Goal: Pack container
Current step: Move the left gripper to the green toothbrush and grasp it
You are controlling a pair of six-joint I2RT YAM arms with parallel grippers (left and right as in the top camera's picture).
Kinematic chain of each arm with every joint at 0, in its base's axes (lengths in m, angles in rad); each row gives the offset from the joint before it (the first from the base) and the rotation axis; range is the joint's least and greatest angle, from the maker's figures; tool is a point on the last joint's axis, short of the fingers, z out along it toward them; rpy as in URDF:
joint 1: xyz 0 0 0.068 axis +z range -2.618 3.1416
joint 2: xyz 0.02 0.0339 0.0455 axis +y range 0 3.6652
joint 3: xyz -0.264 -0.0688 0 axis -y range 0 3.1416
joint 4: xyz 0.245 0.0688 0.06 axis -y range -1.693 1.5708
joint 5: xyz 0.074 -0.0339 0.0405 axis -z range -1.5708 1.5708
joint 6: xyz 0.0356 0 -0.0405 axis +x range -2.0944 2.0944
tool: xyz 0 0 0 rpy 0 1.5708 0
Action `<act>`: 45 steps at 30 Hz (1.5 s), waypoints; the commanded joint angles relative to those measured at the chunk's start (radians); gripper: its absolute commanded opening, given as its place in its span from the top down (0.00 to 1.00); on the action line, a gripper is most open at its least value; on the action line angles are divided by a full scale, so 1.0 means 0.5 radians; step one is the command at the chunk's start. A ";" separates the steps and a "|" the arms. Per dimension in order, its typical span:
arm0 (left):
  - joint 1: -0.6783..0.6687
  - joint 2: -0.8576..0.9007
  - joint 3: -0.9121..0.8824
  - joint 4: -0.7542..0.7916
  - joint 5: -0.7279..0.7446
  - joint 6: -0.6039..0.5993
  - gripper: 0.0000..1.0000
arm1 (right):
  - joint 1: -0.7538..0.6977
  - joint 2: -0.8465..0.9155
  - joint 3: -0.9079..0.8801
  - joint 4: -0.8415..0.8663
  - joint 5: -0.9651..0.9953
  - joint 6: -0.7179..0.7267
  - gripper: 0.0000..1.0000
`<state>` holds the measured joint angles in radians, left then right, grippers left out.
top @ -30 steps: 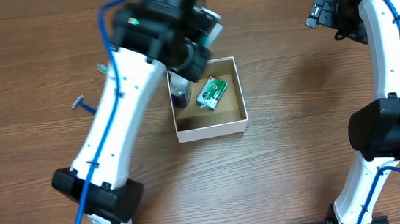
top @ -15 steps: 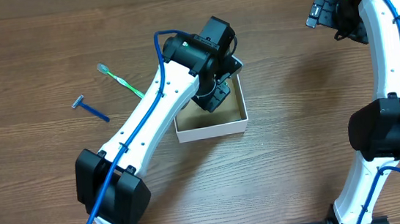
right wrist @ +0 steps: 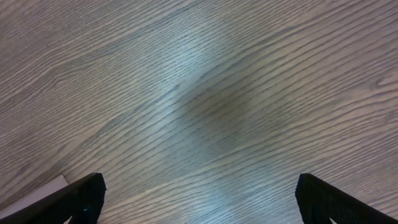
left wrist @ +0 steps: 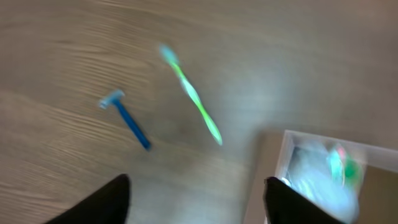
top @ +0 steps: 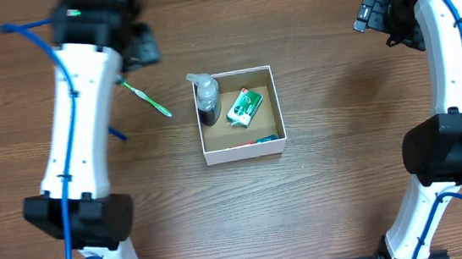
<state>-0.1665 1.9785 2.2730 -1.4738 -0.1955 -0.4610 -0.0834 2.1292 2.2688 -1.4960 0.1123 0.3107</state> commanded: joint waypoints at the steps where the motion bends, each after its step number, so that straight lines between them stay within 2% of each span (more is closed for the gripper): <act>1: 0.190 -0.021 -0.239 0.204 0.058 -0.368 0.25 | -0.005 -0.024 0.014 0.005 0.031 0.007 0.00; 6: 0.165 -0.018 -0.900 0.724 0.072 -0.678 0.33 | -0.005 -0.024 0.014 0.005 0.031 0.007 0.00; 11: 0.162 -0.018 -1.427 1.266 0.079 -0.713 0.27 | -0.005 -0.024 0.014 0.005 0.031 0.007 0.00; 17: 0.160 0.018 -1.747 1.817 0.081 -0.786 0.27 | -0.005 -0.024 0.014 0.005 0.031 0.007 0.00; 24: 0.160 0.336 -1.765 2.186 0.238 -0.787 0.27 | -0.005 -0.024 0.014 0.005 0.031 0.007 0.00; 29: 0.163 0.441 -1.762 2.091 0.238 -0.800 0.28 | -0.005 -0.024 0.014 0.005 0.031 0.007 0.00; 33: 0.189 0.441 -1.689 1.633 0.301 -0.791 0.41 | -0.005 -0.024 0.014 0.005 0.031 0.007 0.00; 38: 0.225 0.441 -1.645 1.224 0.341 -0.691 0.40 | -0.005 -0.024 0.014 0.005 0.031 0.007 0.00; 42: 0.278 0.441 -1.645 1.200 0.355 -0.534 0.40 | -0.005 -0.024 0.014 0.005 0.031 0.007 0.00; 45: 0.327 0.441 -1.642 1.331 0.298 -0.396 0.41 | -0.005 -0.024 0.014 0.005 0.031 0.007 0.00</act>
<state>-0.0425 2.1231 1.4929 -0.8539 -0.0483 -0.7498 -0.0837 2.1292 2.2688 -1.4956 0.1123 0.3107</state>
